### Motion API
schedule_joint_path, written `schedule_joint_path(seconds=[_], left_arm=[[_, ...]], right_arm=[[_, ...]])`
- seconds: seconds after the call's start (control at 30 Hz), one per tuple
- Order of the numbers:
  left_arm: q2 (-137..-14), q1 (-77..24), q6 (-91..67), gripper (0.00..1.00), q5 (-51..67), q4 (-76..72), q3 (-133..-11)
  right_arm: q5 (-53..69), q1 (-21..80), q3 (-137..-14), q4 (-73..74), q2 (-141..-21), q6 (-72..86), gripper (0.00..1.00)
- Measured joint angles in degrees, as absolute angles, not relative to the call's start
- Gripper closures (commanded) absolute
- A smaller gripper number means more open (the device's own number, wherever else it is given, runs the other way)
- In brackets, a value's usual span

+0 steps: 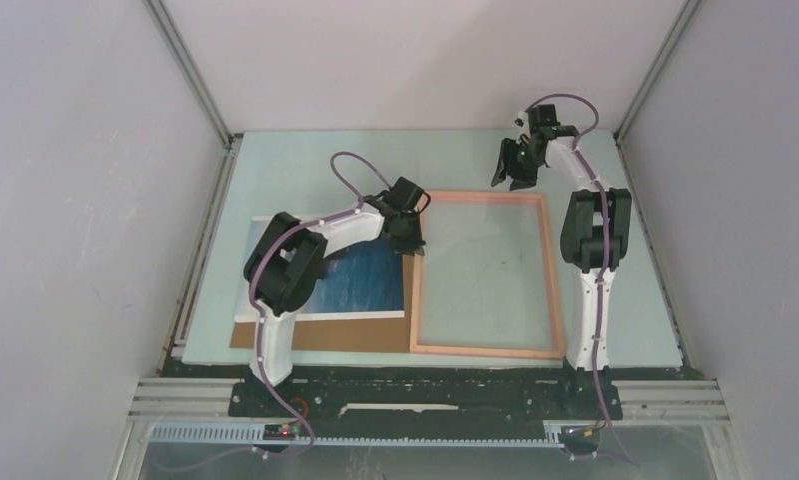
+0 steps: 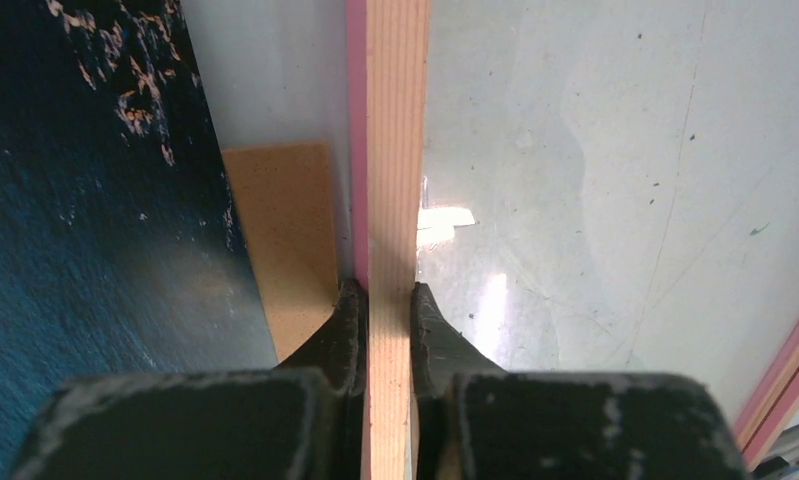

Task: Put the photo into the frame

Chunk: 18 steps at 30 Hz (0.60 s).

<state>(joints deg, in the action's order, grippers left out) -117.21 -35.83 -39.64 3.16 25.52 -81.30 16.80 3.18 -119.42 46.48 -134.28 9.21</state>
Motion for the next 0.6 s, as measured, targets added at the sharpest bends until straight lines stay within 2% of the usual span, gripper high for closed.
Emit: schedule_joint_path(seconds=[0.6], left_arm=[[-115.28, -35.92, -42.46, 1.0, 2.55, 20.67, -77.19]], right_arm=[[16.36, 3.57, -118.76, 46.41, -134.96, 9.08, 0.41]])
